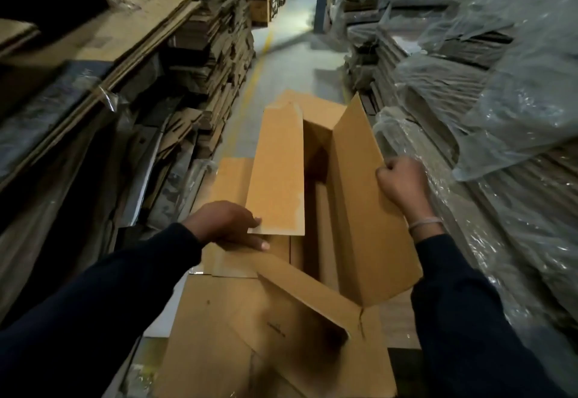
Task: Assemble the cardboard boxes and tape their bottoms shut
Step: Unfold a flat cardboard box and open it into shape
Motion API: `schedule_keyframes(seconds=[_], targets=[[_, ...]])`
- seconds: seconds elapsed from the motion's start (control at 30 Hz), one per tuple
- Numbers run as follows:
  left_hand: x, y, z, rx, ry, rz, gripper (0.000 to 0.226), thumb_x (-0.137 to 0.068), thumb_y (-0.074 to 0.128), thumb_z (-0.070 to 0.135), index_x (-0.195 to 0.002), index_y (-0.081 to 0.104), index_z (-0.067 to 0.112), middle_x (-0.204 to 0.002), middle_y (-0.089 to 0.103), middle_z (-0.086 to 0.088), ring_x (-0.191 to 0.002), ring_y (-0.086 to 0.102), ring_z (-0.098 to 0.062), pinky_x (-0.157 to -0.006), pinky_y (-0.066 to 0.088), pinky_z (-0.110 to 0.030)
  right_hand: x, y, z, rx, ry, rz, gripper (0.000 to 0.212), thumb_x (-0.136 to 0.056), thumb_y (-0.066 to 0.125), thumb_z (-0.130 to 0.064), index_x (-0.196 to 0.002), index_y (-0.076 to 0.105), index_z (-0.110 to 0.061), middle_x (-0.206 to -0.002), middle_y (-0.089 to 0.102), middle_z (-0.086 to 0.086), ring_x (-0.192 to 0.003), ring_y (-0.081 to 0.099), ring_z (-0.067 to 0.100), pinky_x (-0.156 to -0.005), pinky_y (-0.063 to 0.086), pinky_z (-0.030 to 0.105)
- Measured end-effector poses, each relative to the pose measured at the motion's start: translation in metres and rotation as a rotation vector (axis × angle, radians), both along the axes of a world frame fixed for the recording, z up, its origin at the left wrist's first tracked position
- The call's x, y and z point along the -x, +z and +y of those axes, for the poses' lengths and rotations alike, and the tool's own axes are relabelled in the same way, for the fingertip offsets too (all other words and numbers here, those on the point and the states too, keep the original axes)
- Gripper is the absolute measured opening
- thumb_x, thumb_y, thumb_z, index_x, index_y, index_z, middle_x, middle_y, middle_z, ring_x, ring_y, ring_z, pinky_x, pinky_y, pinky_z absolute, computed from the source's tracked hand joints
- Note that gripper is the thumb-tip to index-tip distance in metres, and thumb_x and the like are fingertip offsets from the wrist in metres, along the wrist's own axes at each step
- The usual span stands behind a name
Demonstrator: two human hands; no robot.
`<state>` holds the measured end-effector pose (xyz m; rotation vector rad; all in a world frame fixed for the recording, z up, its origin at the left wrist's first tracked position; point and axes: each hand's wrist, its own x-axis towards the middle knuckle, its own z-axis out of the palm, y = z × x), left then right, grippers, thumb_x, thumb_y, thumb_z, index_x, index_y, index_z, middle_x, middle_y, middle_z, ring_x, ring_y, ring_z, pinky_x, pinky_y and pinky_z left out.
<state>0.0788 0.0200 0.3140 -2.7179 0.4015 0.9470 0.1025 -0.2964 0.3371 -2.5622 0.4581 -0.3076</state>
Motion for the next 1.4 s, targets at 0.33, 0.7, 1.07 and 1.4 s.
schedule_keyframes(seconds=[0.33,0.7,1.07,1.4], targets=[[-0.045,-0.012,-0.033,0.131,-0.103,-0.240,0.077,-0.087,0.051,0.085,-0.127,0.065,0.021,-0.137,0.055,-0.010,-0.123,0.052,-0.031,-0.099,0.046,-0.047,0.005,-0.008,0.015,0.240,0.073,0.061,0.029,-0.103,0.052,-0.015,-0.075,0.059,-0.018,-0.080,0.060,0.009,-0.077,0.061,0.031,-0.063,0.043,0.036],[-0.094,-0.074,-0.088,0.371,0.364,-0.303,0.127,-0.073,0.060,0.093,-0.166,-0.006,0.037,-0.171,-0.025,-0.019,-0.154,-0.016,-0.056,-0.114,0.026,-0.076,0.001,-0.017,0.006,0.197,0.085,0.040,0.025,-0.102,0.054,-0.019,-0.087,0.070,-0.007,-0.087,0.068,0.016,-0.081,0.065,0.037,-0.065,0.044,0.036],[-0.010,-0.101,-0.065,0.235,0.438,-0.373,0.132,-0.071,0.067,0.088,-0.165,-0.007,0.030,-0.167,-0.027,-0.024,-0.150,-0.019,-0.061,-0.112,0.017,-0.084,-0.015,-0.022,-0.013,0.067,0.172,0.006,0.030,-0.102,0.058,-0.025,-0.083,0.071,-0.007,-0.075,0.065,0.011,-0.072,0.064,0.033,-0.061,0.046,0.037],[-0.057,-0.089,-0.078,0.248,0.454,-0.419,0.125,-0.075,0.059,0.090,-0.166,-0.006,0.033,-0.170,-0.022,-0.023,-0.155,-0.018,-0.052,-0.113,0.017,-0.082,-0.012,-0.021,-0.029,0.149,0.212,0.047,0.028,-0.101,0.059,-0.027,-0.099,0.073,-0.003,-0.091,0.071,0.017,-0.084,0.067,0.037,-0.076,0.059,0.049]])
